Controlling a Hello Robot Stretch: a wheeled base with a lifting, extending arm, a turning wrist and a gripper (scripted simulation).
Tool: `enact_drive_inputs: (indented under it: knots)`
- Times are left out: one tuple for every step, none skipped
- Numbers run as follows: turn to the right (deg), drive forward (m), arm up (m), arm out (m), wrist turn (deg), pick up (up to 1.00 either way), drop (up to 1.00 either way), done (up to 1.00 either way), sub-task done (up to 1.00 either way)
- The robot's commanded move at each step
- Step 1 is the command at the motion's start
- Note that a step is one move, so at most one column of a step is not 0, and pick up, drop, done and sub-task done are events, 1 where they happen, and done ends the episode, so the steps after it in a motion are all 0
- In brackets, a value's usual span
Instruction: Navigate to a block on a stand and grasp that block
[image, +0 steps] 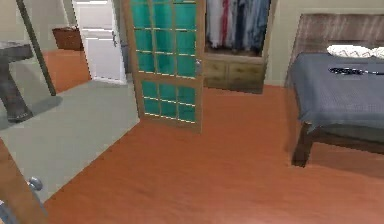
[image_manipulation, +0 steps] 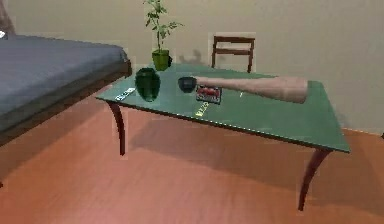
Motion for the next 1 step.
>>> enact_drive_inputs:
  knots:
    - [0.0, 0.9, 0.0, 0.0, 0.0, 0.0, 0.0, 0.0, 0.0]
